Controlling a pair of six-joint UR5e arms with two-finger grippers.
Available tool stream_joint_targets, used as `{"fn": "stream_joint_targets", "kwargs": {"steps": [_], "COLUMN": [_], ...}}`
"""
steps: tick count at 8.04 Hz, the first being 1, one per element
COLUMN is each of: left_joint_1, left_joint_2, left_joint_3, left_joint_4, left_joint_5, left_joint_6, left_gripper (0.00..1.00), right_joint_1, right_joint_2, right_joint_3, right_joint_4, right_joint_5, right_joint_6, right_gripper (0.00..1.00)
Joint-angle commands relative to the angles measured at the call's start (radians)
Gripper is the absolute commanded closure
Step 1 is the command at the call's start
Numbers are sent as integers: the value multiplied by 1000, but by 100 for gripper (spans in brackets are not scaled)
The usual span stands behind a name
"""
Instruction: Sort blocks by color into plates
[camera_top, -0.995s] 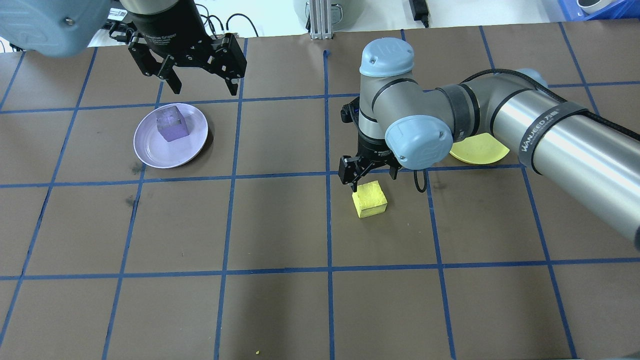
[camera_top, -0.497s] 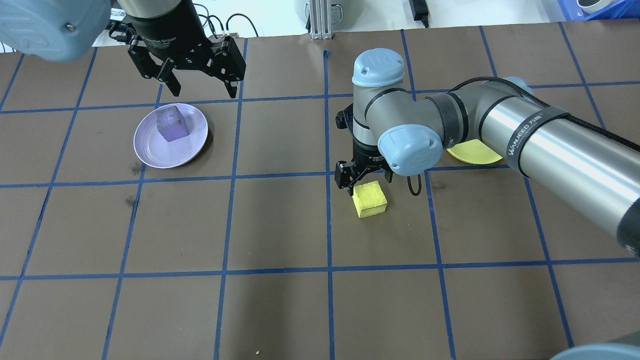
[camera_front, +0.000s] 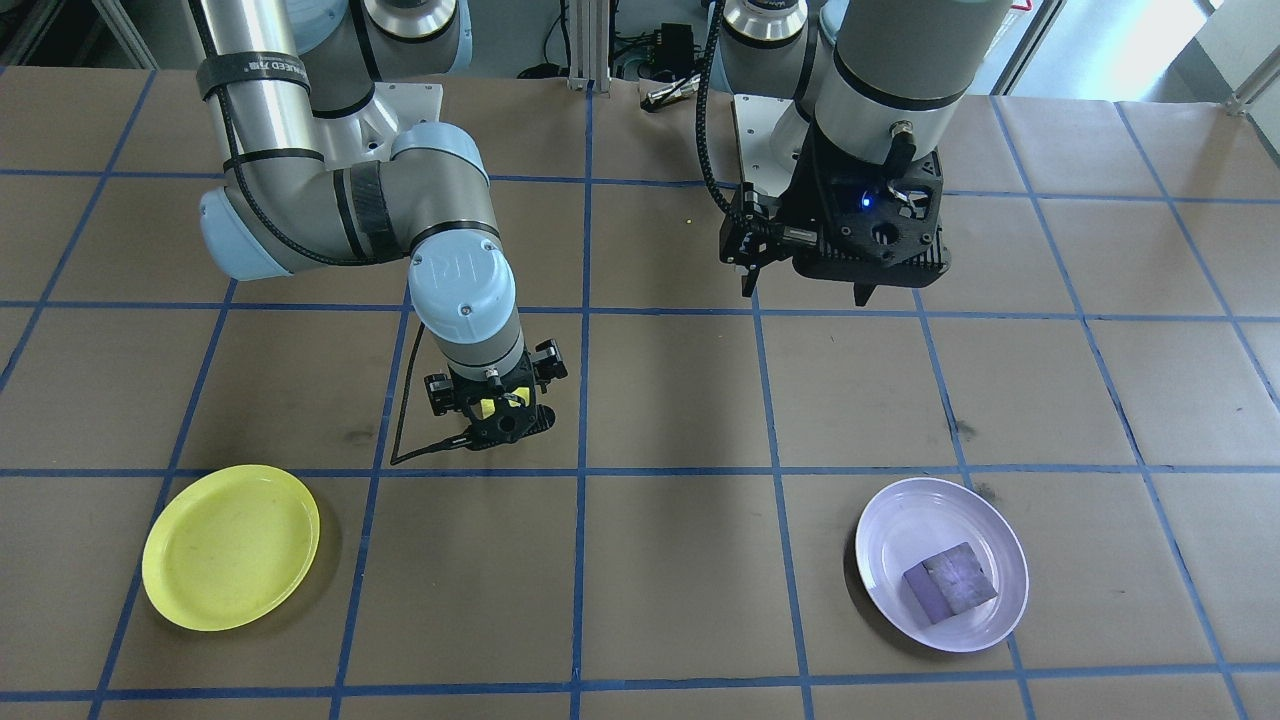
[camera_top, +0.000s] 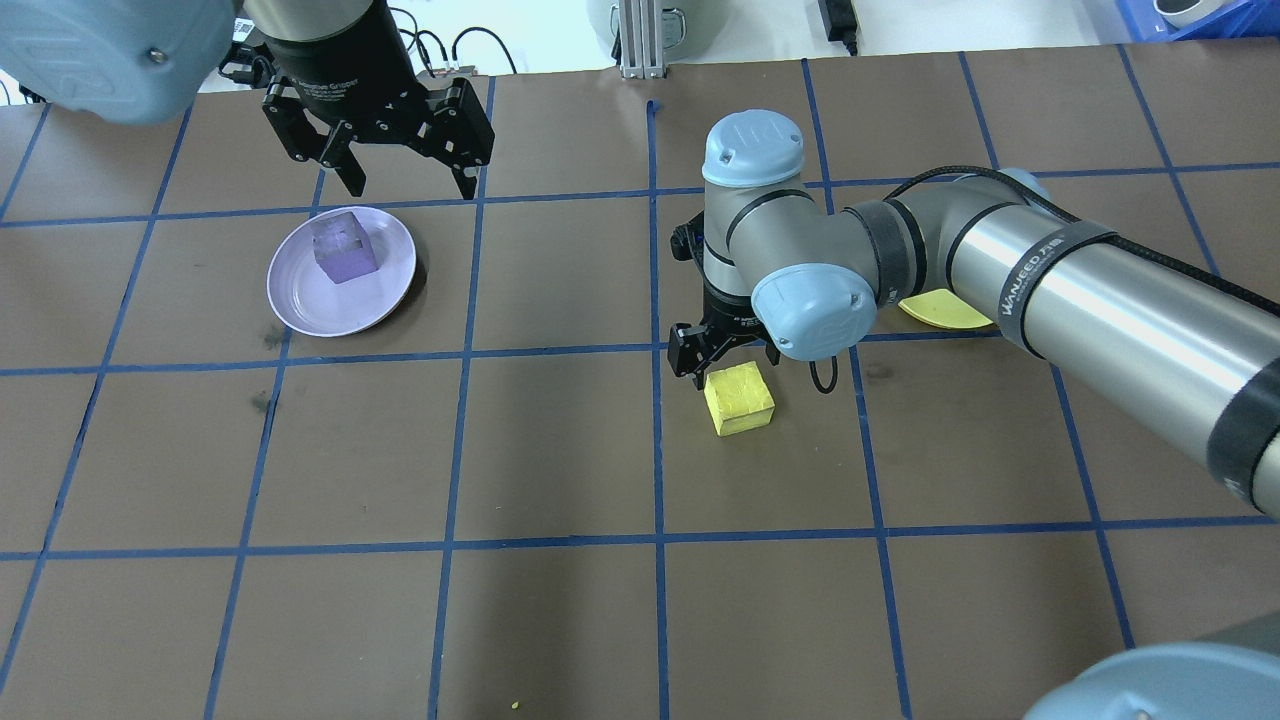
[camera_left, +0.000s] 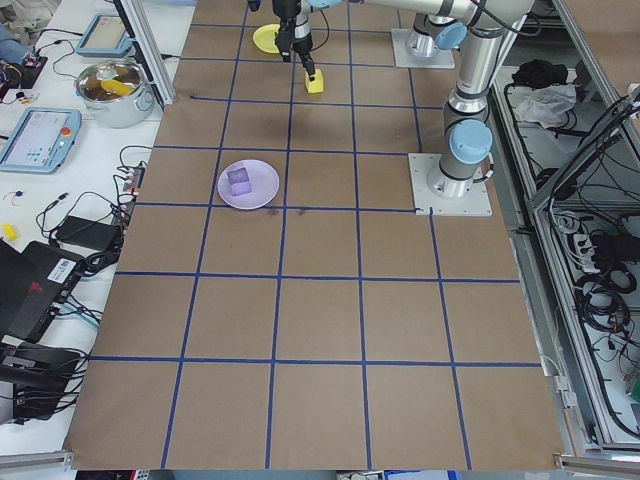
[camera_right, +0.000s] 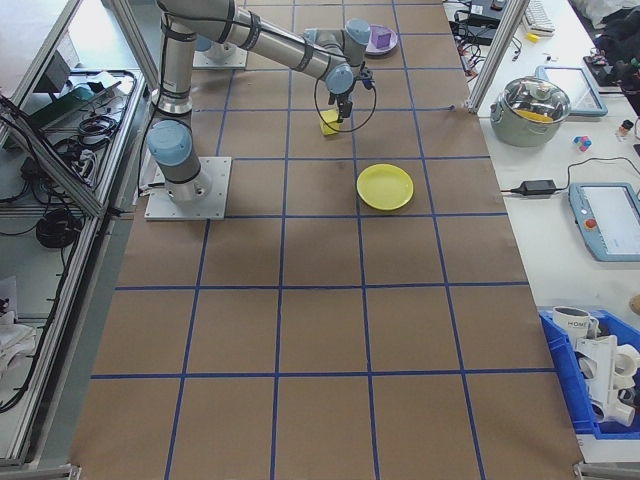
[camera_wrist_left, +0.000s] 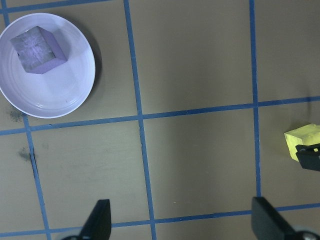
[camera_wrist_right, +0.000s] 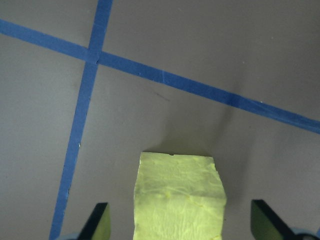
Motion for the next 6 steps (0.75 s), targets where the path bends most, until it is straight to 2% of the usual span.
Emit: {"fn": "stream_joint_targets", "kwargs": {"steps": [1, 5, 6], "left_joint_1": [0, 0, 0], "left_joint_2": [-2, -2, -2], "left_joint_3": [-2, -2, -3], "left_joint_4": [0, 0, -1], "left_joint_5": [0, -2, 0], "left_joint_6": [0, 0, 3], "left_gripper": [0, 0, 0], "right_joint_1": [0, 0, 0], "right_joint_2": [24, 24, 24], "right_joint_3": [17, 58, 57], "right_joint_4": [-19, -50, -65], "right_joint_5": [-4, -7, -10], "right_joint_6": [2, 10, 13], "right_gripper": [0, 0, 9]}}
